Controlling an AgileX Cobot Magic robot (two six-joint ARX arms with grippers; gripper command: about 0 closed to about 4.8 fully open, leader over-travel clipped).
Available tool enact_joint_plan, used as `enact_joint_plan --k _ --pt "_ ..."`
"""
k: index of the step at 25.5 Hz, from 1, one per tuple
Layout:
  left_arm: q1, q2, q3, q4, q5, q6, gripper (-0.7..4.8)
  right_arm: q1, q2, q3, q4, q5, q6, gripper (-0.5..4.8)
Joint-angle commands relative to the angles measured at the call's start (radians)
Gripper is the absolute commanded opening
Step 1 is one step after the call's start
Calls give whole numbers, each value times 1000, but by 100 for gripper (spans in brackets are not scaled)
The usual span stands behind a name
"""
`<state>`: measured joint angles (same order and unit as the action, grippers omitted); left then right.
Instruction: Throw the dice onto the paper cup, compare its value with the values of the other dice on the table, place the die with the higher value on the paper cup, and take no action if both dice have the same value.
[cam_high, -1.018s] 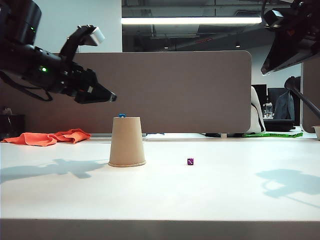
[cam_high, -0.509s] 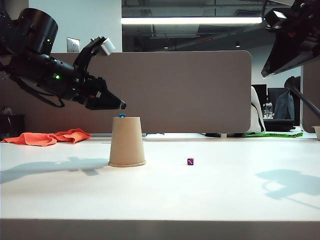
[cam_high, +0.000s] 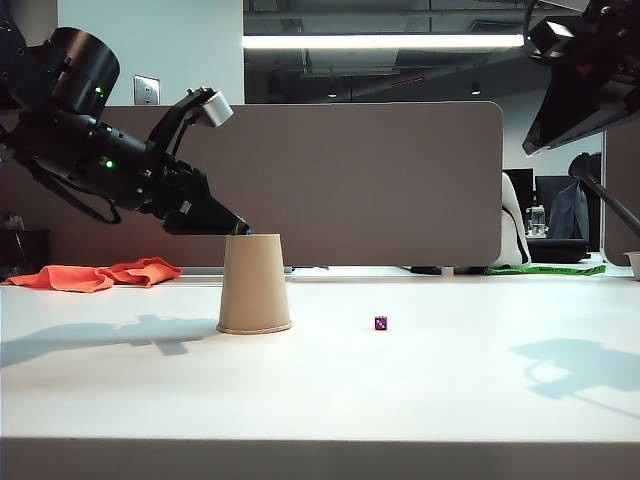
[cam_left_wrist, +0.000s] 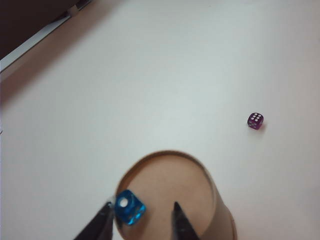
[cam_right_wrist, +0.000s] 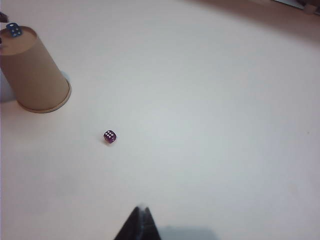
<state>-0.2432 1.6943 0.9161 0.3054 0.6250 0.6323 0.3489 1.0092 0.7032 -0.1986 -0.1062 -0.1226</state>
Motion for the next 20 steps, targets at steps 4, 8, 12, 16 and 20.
enact_joint_plan --k 4,8,12,16,20 --pt "1 -2 -2 -4 0 4 142 0 -3 3 16 -4 3 -1" --pt "1 -2 -2 -2 1 3 106 0 -3 3 16 -4 3 -1" --pt "1 -2 -2 -2 8 3 79 0 -3 3 15 -4 3 -1" --pt "1 -2 -2 33 3 -9 136 0 -3 3 14 -4 3 -1" --pt "0 -2 -2 81 0 -42 171 0 -3 3 9 -4 3 -1"
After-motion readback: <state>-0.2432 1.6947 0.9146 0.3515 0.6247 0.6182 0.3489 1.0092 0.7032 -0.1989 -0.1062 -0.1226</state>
